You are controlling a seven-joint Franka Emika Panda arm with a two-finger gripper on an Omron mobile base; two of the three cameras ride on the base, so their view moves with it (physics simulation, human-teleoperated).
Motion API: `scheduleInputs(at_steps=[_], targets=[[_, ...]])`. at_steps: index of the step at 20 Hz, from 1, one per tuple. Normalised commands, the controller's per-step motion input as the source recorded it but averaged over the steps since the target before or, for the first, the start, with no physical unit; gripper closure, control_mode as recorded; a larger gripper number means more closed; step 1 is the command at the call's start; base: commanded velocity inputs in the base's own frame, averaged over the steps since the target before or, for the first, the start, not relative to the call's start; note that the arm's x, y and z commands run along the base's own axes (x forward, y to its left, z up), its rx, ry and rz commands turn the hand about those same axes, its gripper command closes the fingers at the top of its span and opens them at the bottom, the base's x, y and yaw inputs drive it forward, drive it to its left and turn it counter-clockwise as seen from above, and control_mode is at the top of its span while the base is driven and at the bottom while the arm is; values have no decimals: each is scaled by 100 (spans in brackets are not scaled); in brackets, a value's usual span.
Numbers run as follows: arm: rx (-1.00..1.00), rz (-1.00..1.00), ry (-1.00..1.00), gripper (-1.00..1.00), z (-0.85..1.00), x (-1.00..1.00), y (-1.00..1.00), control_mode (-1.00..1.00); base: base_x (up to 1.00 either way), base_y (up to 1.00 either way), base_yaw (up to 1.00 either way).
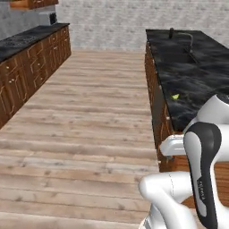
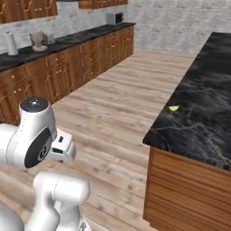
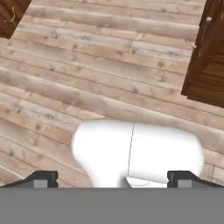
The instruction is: Place the eggplant and lemon wedge inside the fridge drawer. Close the drawer after placing the vegetables.
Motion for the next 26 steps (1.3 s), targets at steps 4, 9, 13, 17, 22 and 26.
scheduleInputs(at_steps=[4, 9, 13, 17, 22, 26], targets=[[0, 0, 0, -100, 0, 0, 0, 100, 92, 100, -58], [0, 0, 0, -100, 0, 0, 0, 100, 100, 100, -53], [0, 0, 0, -100, 0, 0, 0, 100, 100, 92, -48], [0, 0, 0, -100, 0, 0, 0, 100, 100, 83, -52], [0, 0, 0, -100, 0, 0, 0, 100, 85, 84, -55], [0, 0, 0, -100, 0, 0, 0, 100, 69, 83, -57]])
